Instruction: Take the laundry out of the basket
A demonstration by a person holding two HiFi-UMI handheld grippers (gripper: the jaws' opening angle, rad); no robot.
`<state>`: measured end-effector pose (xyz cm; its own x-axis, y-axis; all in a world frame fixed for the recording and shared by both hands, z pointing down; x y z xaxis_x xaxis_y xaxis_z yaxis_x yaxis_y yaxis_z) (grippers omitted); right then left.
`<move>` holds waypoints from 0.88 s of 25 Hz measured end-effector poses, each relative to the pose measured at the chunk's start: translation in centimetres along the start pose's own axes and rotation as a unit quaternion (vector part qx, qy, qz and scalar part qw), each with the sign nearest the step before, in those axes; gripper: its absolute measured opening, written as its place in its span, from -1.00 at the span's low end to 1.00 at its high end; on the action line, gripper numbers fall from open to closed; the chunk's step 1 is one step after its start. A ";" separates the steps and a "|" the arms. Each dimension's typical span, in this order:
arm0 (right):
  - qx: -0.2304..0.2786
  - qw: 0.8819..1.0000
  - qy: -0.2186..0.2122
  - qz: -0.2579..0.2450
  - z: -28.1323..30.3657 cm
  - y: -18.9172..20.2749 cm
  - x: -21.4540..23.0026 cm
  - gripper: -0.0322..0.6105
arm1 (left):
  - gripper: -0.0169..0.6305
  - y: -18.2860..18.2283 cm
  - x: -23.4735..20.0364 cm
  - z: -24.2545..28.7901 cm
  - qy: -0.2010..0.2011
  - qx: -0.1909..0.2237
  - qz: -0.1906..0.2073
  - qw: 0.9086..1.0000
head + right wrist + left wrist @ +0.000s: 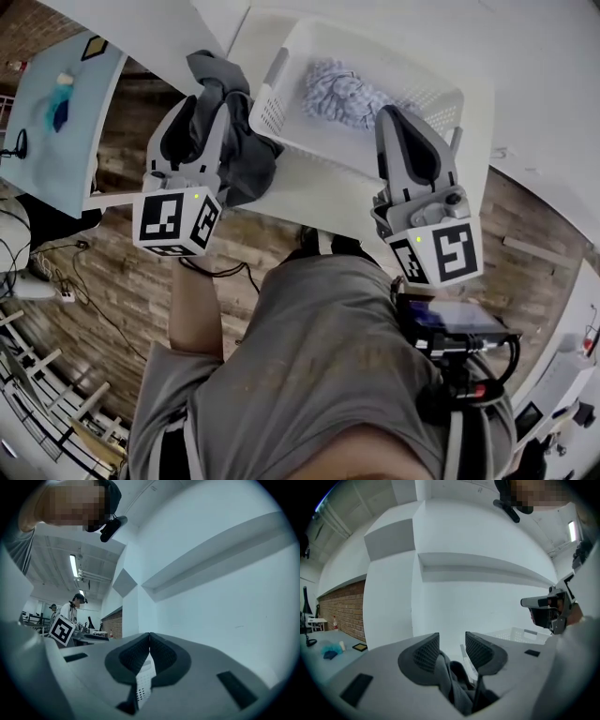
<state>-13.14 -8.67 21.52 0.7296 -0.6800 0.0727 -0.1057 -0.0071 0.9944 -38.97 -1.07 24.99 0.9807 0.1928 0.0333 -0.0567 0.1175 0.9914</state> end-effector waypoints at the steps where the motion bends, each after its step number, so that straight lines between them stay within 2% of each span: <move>1: 0.004 1.000 0.000 0.001 0.0 -0.1 0.1 -0.88 | -0.40 -0.7 0.2 -0.1 0.000 0.009 0.000 1.000; 3: 0.013 1.000 0.002 0.004 0.3 0.0 0.5 -0.88 | -0.48 -1.9 0.4 0.3 0.005 0.028 0.001 1.000; 6: 0.018 1.000 0.009 0.007 1.1 0.6 1.7 -0.88 | -0.73 -2.7 0.9 1.9 0.009 0.047 0.004 0.999; 9: 0.019 1.000 0.017 0.007 1.0 0.4 2.5 -0.88 | -0.83 -3.4 1.7 2.8 0.019 0.055 0.000 0.998; 12: 0.031 0.999 0.038 0.002 0.3 -0.3 3.0 -0.88 | -0.92 -4.2 2.6 3.8 0.051 0.066 -0.002 0.997; 22: 0.058 0.992 0.114 -0.009 -4.1 -1.1 7.4 -0.88 | -0.92 -5.4 8.1 8.5 0.134 0.083 0.014 0.987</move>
<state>-4.85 -10.69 21.25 0.8640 -0.4965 0.0842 -0.1591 -0.1106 0.9810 -29.15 -8.42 21.01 0.8934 0.4465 0.0492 -0.0308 -0.0483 0.9984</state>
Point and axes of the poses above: the fingertips, and each gripper's own axes: z forward along the fingers, x to its right, y out of its underside, the point moved 6 cm from there along -z, backward along the fingers, and after that the axes turned 12 degrees about y, right-handed, at the moved point
